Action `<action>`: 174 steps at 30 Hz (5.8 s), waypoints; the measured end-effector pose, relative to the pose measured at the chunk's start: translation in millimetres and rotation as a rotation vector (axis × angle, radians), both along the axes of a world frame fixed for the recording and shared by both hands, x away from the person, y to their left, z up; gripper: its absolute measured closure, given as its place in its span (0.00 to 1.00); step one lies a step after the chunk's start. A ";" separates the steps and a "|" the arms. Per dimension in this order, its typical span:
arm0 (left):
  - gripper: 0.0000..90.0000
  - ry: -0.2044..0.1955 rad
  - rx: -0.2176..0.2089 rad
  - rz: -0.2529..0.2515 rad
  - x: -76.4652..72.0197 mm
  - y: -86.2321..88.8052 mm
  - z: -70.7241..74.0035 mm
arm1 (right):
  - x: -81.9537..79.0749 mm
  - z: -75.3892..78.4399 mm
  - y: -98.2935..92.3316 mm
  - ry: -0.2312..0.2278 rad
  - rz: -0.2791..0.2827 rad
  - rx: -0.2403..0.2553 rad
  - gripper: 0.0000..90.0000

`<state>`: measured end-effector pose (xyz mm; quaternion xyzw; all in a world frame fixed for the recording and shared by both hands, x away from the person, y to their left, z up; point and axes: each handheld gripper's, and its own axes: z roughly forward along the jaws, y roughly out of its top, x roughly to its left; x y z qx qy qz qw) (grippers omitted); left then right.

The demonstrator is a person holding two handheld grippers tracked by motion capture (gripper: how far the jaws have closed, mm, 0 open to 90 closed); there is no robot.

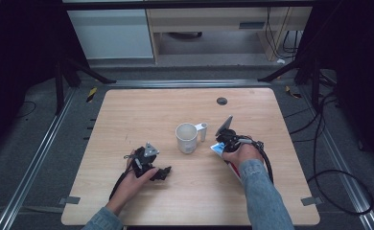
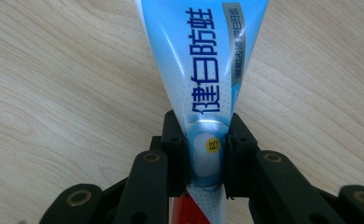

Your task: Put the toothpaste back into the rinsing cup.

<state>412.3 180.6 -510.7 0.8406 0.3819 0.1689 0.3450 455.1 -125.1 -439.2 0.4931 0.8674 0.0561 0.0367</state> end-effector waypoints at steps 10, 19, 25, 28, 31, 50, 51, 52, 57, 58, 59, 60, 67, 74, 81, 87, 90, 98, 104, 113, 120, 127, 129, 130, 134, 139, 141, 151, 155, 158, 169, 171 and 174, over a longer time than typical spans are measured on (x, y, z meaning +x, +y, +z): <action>0.00 0.000 -0.001 0.000 0.0 0.0 0.0 | 0.1 16.4 -16.8 -0.072 -0.012 0.076 0.82; 0.00 0.000 0.001 0.000 -0.1 0.1 0.0 | -2.2 34.9 -23.8 -0.121 -0.020 0.117 0.82; 0.00 0.000 0.001 0.000 -0.1 0.1 0.0 | -5.0 51.1 -26.4 -0.181 -0.020 0.158 0.82; 0.00 0.000 0.000 0.001 -0.1 0.1 0.0 | -6.1 55.3 -26.8 -0.201 -0.028 0.179 0.82; 0.00 -0.001 0.000 0.000 -0.1 0.2 0.0 | -6.9 58.8 -28.0 -0.247 -0.027 0.211 0.82; 0.00 0.000 -0.003 0.001 -0.2 0.1 -0.2 | -14.1 68.0 -32.3 -0.505 -0.055 0.371 0.82; 0.00 0.000 -0.003 0.002 -0.2 0.1 -0.2 | -14.7 67.8 -32.9 -0.520 -0.064 0.380 0.82; 0.00 0.000 -0.003 0.002 -0.2 0.1 -0.2 | -15.3 67.6 -33.3 -0.532 -0.075 0.390 0.82; 0.00 0.000 -0.003 0.002 -0.2 0.1 -0.3 | -18.3 70.0 -32.7 -0.597 -0.103 0.422 0.82; 0.00 0.000 -0.004 0.002 -0.2 0.1 -0.3 | -19.0 71.0 -32.3 -0.613 -0.109 0.431 0.82; 0.00 0.000 -0.004 0.002 -0.2 0.1 -0.3 | -19.3 72.0 -32.1 -0.632 -0.108 0.437 0.82; 0.00 0.000 -0.004 0.002 -0.2 0.1 -0.3 | -19.7 73.2 -31.3 -0.641 -0.114 0.445 0.82; 0.00 0.000 -0.004 0.002 -0.2 0.0 -0.3 | -22.3 78.4 -22.7 -0.714 -0.126 0.468 0.82; 0.00 -0.002 -0.001 -0.001 0.0 0.3 -0.2 | -21.1 84.4 -16.1 -0.777 -0.155 0.497 0.82; 0.00 -0.002 0.000 0.004 0.3 0.0 -0.2 | -19.9 95.8 -8.5 -0.834 -0.162 0.514 0.82; 0.00 -0.003 0.000 0.002 0.5 0.1 -0.2 | -19.1 100.7 -6.2 -0.864 -0.174 0.518 0.82; 0.00 -0.002 -0.001 0.003 0.6 0.0 -0.2 | -18.6 101.9 -5.8 -0.872 -0.175 0.516 0.81; 0.00 -0.002 -0.002 0.002 1.1 -0.1 -0.2 | -19.5 110.5 -3.9 -0.912 -0.176 0.521 0.82; 0.00 -0.002 -0.002 0.003 1.2 -0.1 -0.2 | -20.7 119.3 0.3 -0.958 -0.173 0.529 0.82; 0.00 -0.002 -0.002 0.003 1.1 -0.1 -0.2 | -17.9 120.8 6.8 -0.973 -0.171 0.532 0.82; 0.00 -0.002 -0.002 0.002 1.1 -0.1 -0.2 | -15.9 124.5 12.8 -0.993 -0.172 0.541 0.82; 0.00 -0.002 -0.002 0.002 1.1 -0.1 -0.3 | -11.1 128.2 23.5 -1.014 -0.168 0.557 0.82; 0.00 -0.002 -0.002 0.002 1.1 -0.1 -0.2 | -9.9 128.1 25.9 -1.020 -0.169 0.557 0.82; 0.00 -0.002 -0.002 0.002 1.1 -0.1 -0.2 | -9.4 128.0 27.0 -1.021 -0.170 0.562 0.82; 0.00 -0.003 -0.004 0.004 1.1 -0.2 -0.3 | -7.6 128.6 31.8 -1.032 -0.169 0.574 0.82; 0.00 -0.002 -0.004 0.003 1.1 -0.2 -0.3 | -5.6 129.5 38.8 -1.045 -0.163 0.585 0.82; 0.00 -0.004 -0.001 0.004 1.2 0.0 -0.2 | -5.0 129.6 41.5 -1.048 -0.160 0.587 0.82; 0.00 -0.003 -0.001 0.003 1.2 0.0 -0.2 | -2.9 127.1 52.7 -1.052 -0.149 0.600 0.82; 0.00 -0.003 -0.001 0.002 1.2 0.1 -0.2 | -2.6 125.8 55.5 -1.053 -0.146 0.603 0.82; 0.00 -0.003 0.001 0.002 1.2 0.1 -0.1 | -2.4 124.7 58.1 -1.055 -0.144 0.608 0.82; 0.00 -0.003 0.001 0.001 1.2 0.2 -0.1 | -1.9 117.2 69.6 -1.046 -0.127 0.617 0.82; 0.00 -0.003 0.001 0.001 1.3 0.2 -0.1 | -1.8 116.3 70.8 -1.045 -0.128 0.621 0.82; 0.00 -0.003 0.001 0.000 1.3 0.3 0.0 | -1.4 112.8 74.0 -1.043 -0.126 0.626 0.82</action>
